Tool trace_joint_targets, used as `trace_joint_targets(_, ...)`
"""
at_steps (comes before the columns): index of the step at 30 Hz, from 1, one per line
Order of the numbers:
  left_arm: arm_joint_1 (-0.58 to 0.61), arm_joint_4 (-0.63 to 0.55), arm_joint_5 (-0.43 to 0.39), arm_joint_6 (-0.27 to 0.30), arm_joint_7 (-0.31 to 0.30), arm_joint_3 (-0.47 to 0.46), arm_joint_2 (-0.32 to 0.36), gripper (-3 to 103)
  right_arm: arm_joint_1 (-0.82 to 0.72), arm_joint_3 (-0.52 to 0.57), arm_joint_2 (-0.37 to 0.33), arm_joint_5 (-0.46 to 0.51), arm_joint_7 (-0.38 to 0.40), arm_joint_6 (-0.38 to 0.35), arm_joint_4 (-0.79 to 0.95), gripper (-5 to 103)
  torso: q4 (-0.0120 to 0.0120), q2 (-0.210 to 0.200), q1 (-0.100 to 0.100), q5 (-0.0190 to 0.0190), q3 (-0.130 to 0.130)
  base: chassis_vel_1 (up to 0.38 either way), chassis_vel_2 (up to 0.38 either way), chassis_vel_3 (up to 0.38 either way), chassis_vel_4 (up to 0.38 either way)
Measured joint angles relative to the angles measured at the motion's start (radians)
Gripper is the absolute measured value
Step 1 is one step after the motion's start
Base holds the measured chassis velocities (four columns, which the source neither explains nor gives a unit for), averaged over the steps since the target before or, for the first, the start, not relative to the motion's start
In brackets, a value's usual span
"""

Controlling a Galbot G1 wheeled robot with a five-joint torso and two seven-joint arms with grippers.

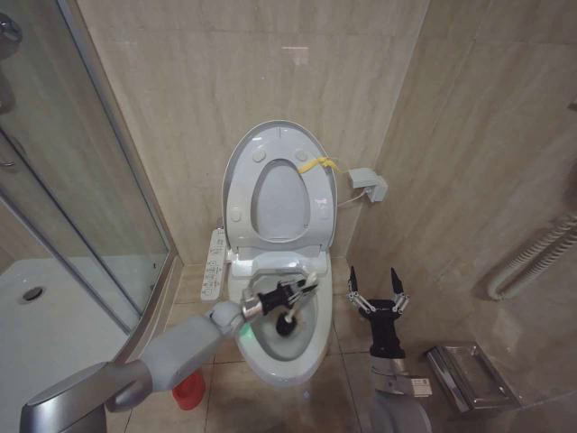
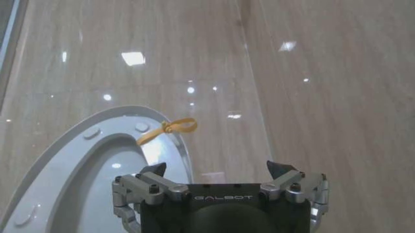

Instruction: Open the toilet lid, clean the toilet bowl with a toilet brush, close the toilet lid, and flush.

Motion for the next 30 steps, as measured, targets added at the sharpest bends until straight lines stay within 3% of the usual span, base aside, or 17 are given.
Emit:
trace_joint_targets(4, 0.011, 0.087, 0.023, -0.017, 0.006, 0.018, -0.004, 19, 0.0, -0.003, -0.002, 0.001, 0.0, 0.0, 0.007, 100, 0.0018, 0.0, 0.0, 0.0, 0.0, 0.0, 0.0, 0.0, 0.0)
trace_joint_targets(7, 0.01, 0.045, 0.012, -0.01, 0.003, 0.005, -0.007, 19, 0.0, -0.002, -0.006, 0.001, 0.0, 0.0, 0.008, 100, 0.0032, 0.0, 0.0, 0.0005, 0.0, 0.0, 0.0, 0.0, 0.0)
trace_joint_targets(10, -0.01, -0.045, -0.024, 0.003, -0.026, -0.016, -0.034, 19, 0.001, 0.005, -0.007, 0.002, -0.001, 0.0, 0.008, 100, -0.0003, 0.0, 0.0, -0.0004, 0.0, 0.0, 0.0, 0.0, 0.0)
trace_joint_targets(13, -0.005, 0.026, -0.006, -0.004, -0.03, -0.006, -0.039, 19, 0.0, 0.004, -0.007, 0.005, -0.001, 0.0, 0.008, 100, -0.0001, 0.0, 0.0, 0.0001, 0.0, 0.0, 0.0, 0.0, 0.0)
trace_joint_targets(15, 0.007, 0.105, 0.018, -0.018, -0.027, 0.008, -0.039, 19, -0.003, 0.002, -0.006, 0.006, -0.002, 0.001, 0.011, 100, 0.0022, 0.0, 0.0, 0.0, 0.0, 0.0, 0.0, 0.0, 0.0)
trace_joint_targets(19, 0.001, 0.112, 0.02, -0.018, -0.037, 0.007, -0.047, 19, -0.004, -0.002, -0.003, 0.006, -0.005, 0.003, 0.013, 100, 0.0029, 0.0, 0.0, 0.0, 0.0, 0.0, 0.0, 0.0, 0.0)
trace_joint_targets(24, -0.032, 0.028, 0.001, -0.007, -0.052, -0.01, -0.077, 19, -0.01, -0.002, 0.0, 0.005, -0.008, 0.006, 0.014, 100, -0.0004, 0.0, 0.0, -0.0002, 0.0, 0.0, 0.0, 0.0, 0.0)
trace_joint_targets(30, -0.005, 0.13, 0.048, -0.023, -0.047, 0.013, -0.059, 18, -0.017, -0.004, 0.002, 0.005, -0.01, 0.006, 0.025, 100, 0.003, 0.0, 0.0, 0.0002, 0.0, -0.02, -0.015, -0.006, -0.005)
